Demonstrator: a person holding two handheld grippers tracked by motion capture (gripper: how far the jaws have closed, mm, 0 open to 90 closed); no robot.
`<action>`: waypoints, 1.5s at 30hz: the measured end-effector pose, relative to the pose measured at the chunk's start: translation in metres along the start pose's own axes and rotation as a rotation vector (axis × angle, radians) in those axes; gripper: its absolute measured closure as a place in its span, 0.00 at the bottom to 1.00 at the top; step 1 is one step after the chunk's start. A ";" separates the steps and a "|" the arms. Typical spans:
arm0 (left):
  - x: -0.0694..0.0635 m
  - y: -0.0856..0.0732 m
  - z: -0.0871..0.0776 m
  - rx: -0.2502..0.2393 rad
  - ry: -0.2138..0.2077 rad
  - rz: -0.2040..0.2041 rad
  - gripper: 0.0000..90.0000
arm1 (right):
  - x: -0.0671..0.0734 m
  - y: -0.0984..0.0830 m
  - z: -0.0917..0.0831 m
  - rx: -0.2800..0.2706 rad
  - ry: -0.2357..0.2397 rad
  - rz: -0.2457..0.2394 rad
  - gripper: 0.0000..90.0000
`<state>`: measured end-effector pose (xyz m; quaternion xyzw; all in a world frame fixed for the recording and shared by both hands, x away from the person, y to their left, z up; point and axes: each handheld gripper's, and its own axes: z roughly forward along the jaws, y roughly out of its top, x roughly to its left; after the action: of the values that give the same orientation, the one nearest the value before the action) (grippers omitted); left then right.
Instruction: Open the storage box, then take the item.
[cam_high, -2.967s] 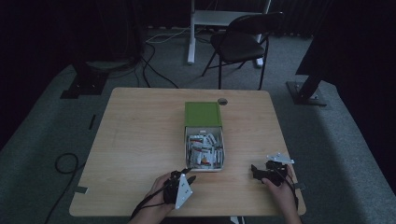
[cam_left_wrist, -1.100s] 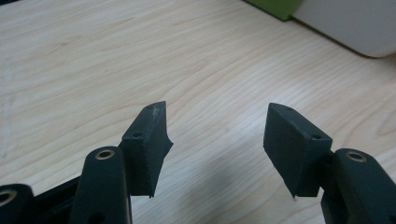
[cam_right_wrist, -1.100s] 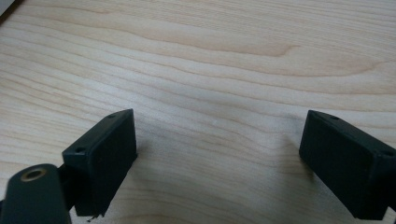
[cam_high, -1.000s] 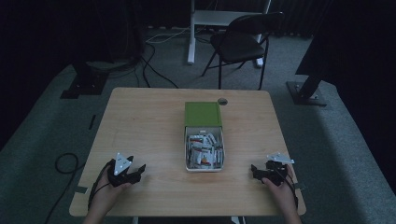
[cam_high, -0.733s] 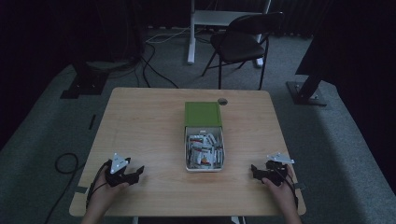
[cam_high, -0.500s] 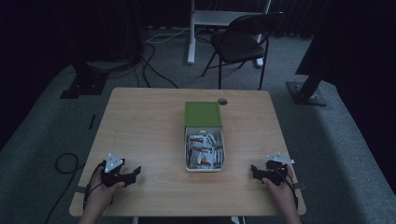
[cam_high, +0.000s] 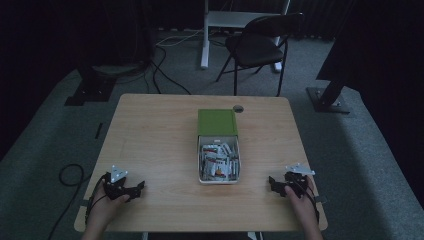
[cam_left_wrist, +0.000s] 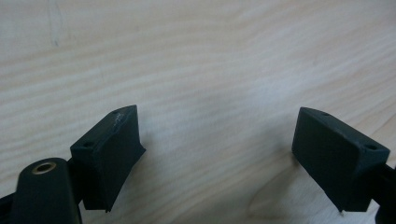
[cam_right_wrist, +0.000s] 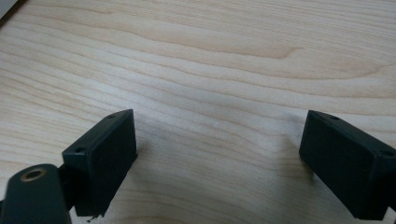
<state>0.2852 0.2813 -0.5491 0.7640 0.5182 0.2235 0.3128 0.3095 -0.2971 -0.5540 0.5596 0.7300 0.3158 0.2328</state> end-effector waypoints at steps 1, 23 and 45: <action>0.000 0.000 0.000 0.000 0.000 0.000 0.17 | 0.000 0.000 0.000 0.000 0.000 0.000 0.12; 0.000 0.003 0.003 0.012 0.026 -0.029 0.11 | 0.000 0.002 0.001 0.003 -0.005 0.002 0.12; -0.001 0.002 0.003 0.012 0.028 -0.030 0.11 | 0.017 0.012 -0.012 -0.029 -0.030 0.056 0.12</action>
<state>0.2883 0.2793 -0.5497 0.7549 0.5352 0.2265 0.3040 0.3048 -0.2811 -0.5374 0.5811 0.7059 0.3242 0.2428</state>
